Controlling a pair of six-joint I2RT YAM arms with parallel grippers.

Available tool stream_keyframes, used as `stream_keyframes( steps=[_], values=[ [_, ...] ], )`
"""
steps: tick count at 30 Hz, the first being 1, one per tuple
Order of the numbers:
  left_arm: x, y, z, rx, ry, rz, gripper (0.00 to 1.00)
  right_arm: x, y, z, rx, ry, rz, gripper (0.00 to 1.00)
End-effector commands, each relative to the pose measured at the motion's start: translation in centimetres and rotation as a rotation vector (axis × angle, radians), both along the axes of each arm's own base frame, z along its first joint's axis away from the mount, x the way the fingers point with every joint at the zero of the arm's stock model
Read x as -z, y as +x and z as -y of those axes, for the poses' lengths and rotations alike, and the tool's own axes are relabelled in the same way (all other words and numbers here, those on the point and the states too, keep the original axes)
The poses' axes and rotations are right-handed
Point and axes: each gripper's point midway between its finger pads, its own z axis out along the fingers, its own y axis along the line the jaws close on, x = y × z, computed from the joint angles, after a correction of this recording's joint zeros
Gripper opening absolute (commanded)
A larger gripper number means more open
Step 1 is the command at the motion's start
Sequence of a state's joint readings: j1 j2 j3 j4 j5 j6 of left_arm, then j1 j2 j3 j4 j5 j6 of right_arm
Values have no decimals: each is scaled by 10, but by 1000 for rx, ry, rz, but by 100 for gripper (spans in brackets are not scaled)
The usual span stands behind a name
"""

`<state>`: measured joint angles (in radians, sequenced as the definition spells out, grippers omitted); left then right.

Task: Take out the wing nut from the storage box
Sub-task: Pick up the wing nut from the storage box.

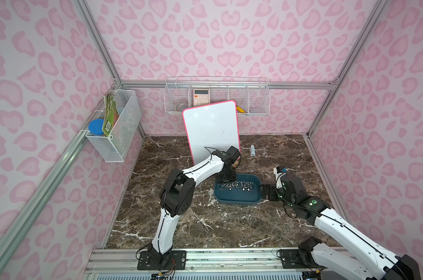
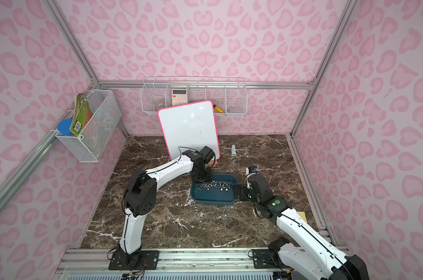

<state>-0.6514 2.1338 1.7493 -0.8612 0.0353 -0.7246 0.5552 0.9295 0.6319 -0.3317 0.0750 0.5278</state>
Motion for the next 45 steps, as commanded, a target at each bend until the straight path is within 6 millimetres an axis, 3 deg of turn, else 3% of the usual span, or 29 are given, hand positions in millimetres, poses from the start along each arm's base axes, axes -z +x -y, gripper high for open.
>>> stream_keyframes(
  steps=[1, 11, 20, 37, 39, 45],
  values=[
    [0, 7, -12, 50, 47, 25, 48, -5, 3, -2, -1, 13, 24, 99],
    [19, 4, -8, 104, 44, -2, 48, -5, 4, -2, 3, 13, 21, 99],
    [11, -7, 8, 124, 2, 1, 41, -4, 5, -4, -3, 16, 18, 99],
    [9, 3, -13, 125, 105, 49, 39, -3, 4, -3, -3, 15, 16, 99],
    [12, 3, -14, 130, 110, 42, 31, -2, 4, -3, -2, 15, 16, 99],
    [22, 2, -17, 136, 128, 27, 27, -2, 4, -3, -3, 15, 15, 99]
  ],
)
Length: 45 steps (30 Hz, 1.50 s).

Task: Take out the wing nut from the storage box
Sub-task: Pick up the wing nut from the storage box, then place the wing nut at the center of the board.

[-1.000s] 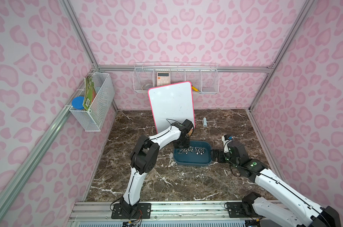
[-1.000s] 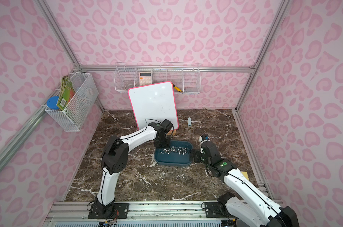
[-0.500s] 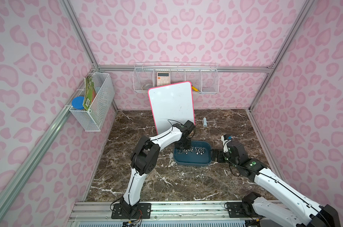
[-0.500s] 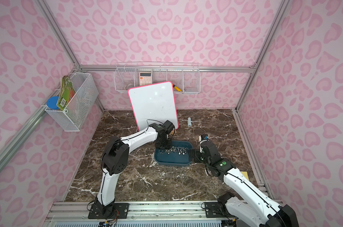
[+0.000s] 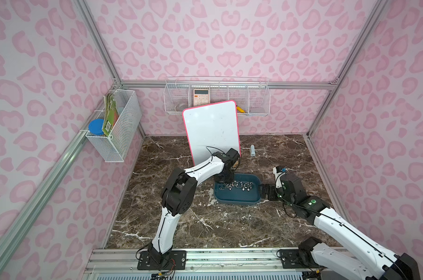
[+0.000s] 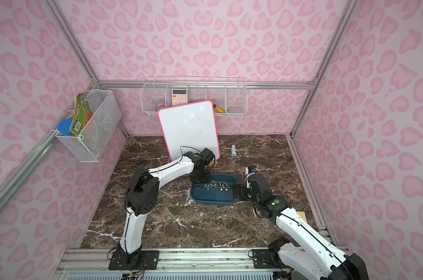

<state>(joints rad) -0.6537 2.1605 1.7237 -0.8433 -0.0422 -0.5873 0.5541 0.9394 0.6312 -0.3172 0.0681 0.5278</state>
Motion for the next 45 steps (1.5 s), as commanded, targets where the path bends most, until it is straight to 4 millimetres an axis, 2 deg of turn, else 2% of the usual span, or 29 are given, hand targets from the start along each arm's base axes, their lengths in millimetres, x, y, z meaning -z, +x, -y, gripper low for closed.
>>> stream_keyframes(
  steps=[1, 6, 8, 13, 14, 17, 19, 29, 34, 38, 45],
  values=[
    [4, -2, -4, 18, 27, -11, 27, -3, 2, -1, 2, 9, 15, 99],
    [9, -1, -5, 16, 34, -13, 27, -3, 2, -2, 1, 10, 14, 99],
    [10, 1, -4, 16, 33, -8, 21, -3, 2, -2, -2, 12, 15, 99],
    [11, 2, -2, 18, 24, -10, 20, -3, 3, -3, -5, 13, 14, 99],
    [11, 2, -2, 17, 24, -10, 12, -3, 3, -3, -4, 12, 13, 99],
    [10, 1, -3, 14, 29, -6, 4, -5, 3, -4, -8, 18, 16, 99],
    [4, 1, -3, 12, 26, 6, 0, -5, 3, -5, -12, 22, 17, 99],
    [-41, -8, -1, -3, 5, 66, 0, -3, 4, -21, -79, 61, 0, 99],
    [-59, -27, 4, -5, -17, 85, 0, -6, 7, -31, -112, 72, -11, 99],
    [-67, -50, 9, -30, -34, 86, 0, -8, 4, -35, -147, 80, -12, 99],
    [-63, -101, 27, -41, -32, 64, 0, -9, -14, -34, -181, 105, -35, 99]
  ],
)
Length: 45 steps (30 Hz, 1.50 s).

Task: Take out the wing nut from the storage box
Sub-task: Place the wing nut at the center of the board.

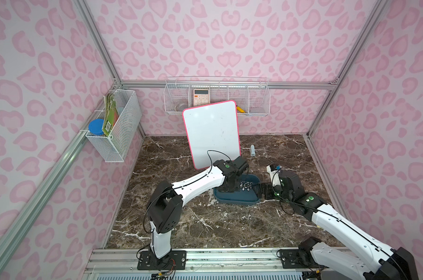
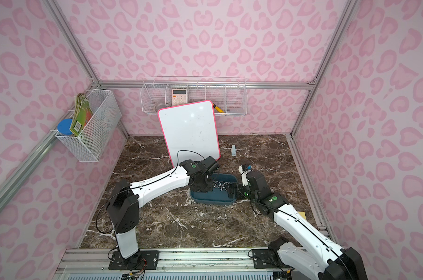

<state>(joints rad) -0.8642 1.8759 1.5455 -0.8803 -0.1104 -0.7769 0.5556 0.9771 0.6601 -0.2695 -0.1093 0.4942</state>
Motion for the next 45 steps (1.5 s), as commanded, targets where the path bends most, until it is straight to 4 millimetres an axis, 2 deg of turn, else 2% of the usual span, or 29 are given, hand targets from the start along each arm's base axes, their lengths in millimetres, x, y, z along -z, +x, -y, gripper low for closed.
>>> stream_keyframes(
  steps=[1, 6, 7, 12, 15, 23, 33, 40, 42, 45],
  values=[
    [2, -20, 1, -54, 9, -15, 0, 3, -13, 0, -16, 20, -31, 99],
    [10, -45, 14, -51, -27, -49, 0, 11, -32, 12, 31, 62, -74, 99],
    [19, -53, 12, -46, -9, -64, 0, 11, -37, 13, 35, 73, -79, 99],
    [34, -77, 26, -33, -5, -83, 0, 11, -50, 25, 74, 98, -85, 99],
    [43, -85, 35, -28, -5, -92, 0, 11, -56, 30, 83, 99, -85, 99],
    [44, -88, 47, -34, -12, -73, 0, 7, -61, 26, 61, 127, -85, 99],
    [69, -99, 55, -26, -18, -133, 0, 9, -63, 28, 77, 128, -100, 99],
    [80, -106, 55, -25, -3, -159, 0, 12, -61, 28, 80, 121, -106, 99],
    [82, -106, 53, -26, 1, -163, 4, 13, -61, 29, 82, 117, -109, 99],
    [79, -106, 54, -19, -2, -158, 18, 13, -60, 29, 86, 114, -107, 99]
  ],
)
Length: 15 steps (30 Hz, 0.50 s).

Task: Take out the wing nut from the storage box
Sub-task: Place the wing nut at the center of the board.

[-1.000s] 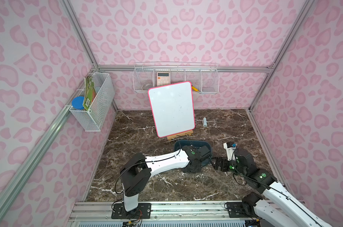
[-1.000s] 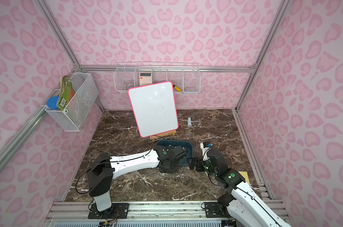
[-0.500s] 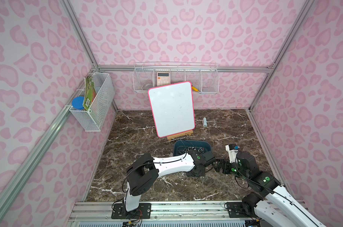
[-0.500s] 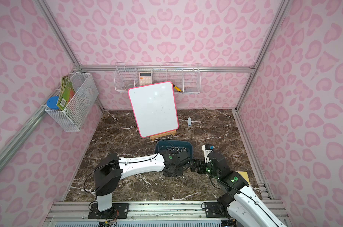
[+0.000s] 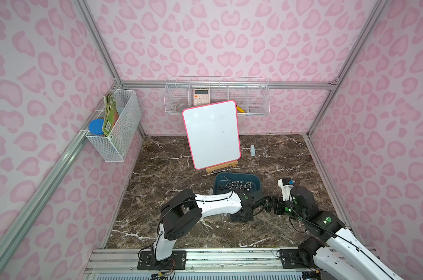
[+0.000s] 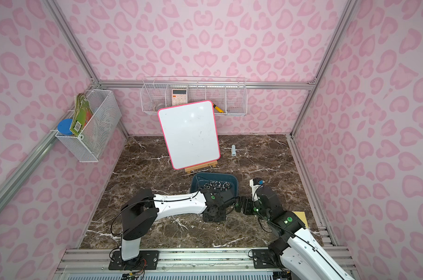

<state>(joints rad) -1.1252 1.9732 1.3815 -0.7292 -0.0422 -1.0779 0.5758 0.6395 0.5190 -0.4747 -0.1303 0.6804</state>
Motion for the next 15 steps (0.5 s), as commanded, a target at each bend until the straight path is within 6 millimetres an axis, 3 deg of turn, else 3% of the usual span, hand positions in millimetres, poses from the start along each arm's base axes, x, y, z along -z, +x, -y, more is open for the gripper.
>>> stream_keyframes(
  steps=[1, 5, 11, 15],
  values=[
    [-2, 0, 0, 0, -2, 1, 23, -1, 2, 1, 10, -5, 5, 99],
    [-9, 2, -4, 6, 9, 19, 36, -3, 5, 3, 22, -15, 15, 99],
    [-36, 12, -17, 3, 37, 80, 38, -10, 11, 3, 35, -20, 35, 99],
    [-58, 29, -30, -30, 19, 115, 41, -15, 15, 1, 40, -11, 46, 99]
  ],
)
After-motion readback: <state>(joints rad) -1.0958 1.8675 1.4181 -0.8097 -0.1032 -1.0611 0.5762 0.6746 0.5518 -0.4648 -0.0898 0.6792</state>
